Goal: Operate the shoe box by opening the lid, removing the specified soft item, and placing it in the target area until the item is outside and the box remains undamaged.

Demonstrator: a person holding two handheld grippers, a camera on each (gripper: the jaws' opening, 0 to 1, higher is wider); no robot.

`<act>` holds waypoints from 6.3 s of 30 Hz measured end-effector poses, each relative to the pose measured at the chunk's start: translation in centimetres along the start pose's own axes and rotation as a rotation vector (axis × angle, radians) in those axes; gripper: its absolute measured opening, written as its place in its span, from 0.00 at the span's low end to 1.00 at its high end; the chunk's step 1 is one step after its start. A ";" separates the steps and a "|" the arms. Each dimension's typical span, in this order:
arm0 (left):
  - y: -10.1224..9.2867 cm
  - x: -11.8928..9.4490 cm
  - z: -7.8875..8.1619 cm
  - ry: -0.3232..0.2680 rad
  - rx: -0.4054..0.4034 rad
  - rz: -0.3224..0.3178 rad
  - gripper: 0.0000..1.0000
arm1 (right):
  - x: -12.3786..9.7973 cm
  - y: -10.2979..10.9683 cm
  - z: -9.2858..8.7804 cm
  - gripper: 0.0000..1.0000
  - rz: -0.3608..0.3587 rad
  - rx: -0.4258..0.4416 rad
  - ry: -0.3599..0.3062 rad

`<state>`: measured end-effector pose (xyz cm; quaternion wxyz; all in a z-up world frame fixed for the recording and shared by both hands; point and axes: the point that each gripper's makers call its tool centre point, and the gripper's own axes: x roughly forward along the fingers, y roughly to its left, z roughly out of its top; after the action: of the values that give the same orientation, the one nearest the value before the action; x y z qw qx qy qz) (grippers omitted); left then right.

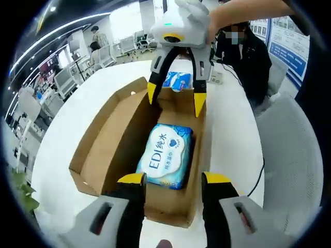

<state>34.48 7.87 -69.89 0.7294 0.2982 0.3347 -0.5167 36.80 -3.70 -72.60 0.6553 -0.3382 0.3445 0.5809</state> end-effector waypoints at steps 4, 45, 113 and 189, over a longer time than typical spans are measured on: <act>1.4 -0.5 0.4 -0.017 -0.011 0.015 0.51 | -0.6 0.0 0.0 0.60 -0.007 -0.005 -0.005; 2.3 8.6 -4.4 0.092 0.079 -0.079 0.66 | 7.6 -0.6 -1.3 0.69 0.003 0.035 0.036; 2.6 7.4 -3.6 0.143 0.071 -0.113 0.70 | 6.7 -1.3 0.4 0.66 0.021 -0.056 0.058; -14.3 0.3 3.4 -0.076 0.115 0.000 0.67 | -5.3 14.7 -0.7 0.64 -0.086 -0.166 -0.009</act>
<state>21.50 0.92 -69.43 0.7232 0.3197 0.2768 -0.5461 21.72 -5.62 -69.15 0.6511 -0.4030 0.2774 0.5803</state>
